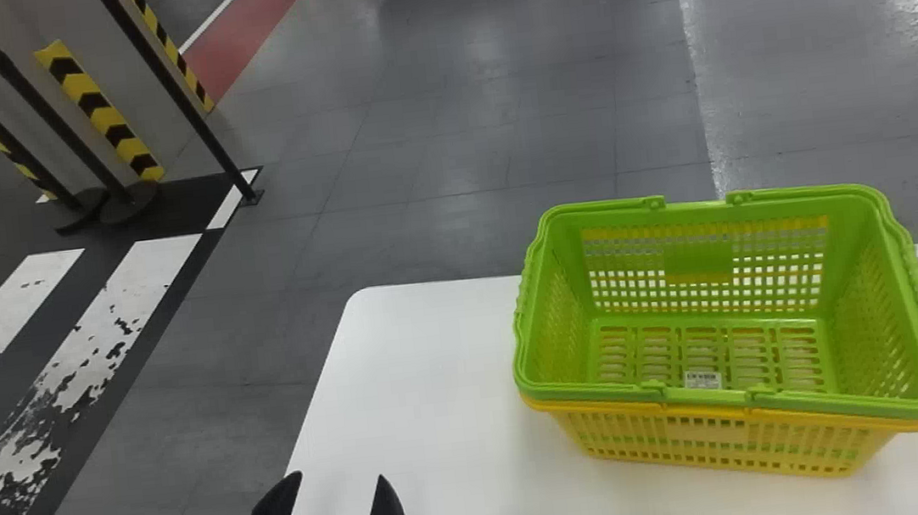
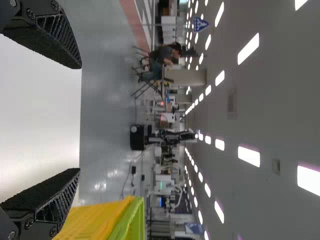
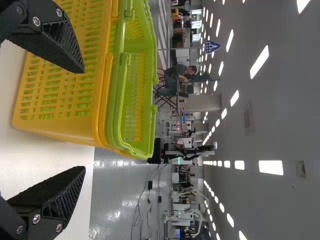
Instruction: Grasp handle with right gripper to insert into left gripper then lift and swing left to center
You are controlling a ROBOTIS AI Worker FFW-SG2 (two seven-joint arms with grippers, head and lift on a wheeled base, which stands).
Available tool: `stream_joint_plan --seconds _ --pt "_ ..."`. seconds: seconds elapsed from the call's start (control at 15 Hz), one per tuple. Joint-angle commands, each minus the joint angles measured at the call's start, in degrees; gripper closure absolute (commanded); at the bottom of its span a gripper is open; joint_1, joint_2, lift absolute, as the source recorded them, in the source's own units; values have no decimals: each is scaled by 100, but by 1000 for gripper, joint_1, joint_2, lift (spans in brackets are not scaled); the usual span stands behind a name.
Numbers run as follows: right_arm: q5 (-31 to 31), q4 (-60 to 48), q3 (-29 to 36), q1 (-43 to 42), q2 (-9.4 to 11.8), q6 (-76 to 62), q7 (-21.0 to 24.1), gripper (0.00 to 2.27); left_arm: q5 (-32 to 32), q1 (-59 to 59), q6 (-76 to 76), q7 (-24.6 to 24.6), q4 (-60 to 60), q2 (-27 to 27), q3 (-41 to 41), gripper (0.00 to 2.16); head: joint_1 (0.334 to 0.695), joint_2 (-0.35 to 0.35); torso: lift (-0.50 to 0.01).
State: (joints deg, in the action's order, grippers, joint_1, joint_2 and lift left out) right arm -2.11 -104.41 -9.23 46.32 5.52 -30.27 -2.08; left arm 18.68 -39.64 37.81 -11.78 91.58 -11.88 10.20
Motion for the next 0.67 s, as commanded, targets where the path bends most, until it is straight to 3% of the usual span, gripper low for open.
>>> stream_joint_plan --seconds 0.0,0.6 --pt "0 0 0 9 2 0 -3 124 -39 88 -50 -17 141 10 70 73 695 350 -93" --pt "-9 0 -9 44 11 0 -3 127 163 1072 -2968 -281 1389 -43 598 70 695 350 -93"
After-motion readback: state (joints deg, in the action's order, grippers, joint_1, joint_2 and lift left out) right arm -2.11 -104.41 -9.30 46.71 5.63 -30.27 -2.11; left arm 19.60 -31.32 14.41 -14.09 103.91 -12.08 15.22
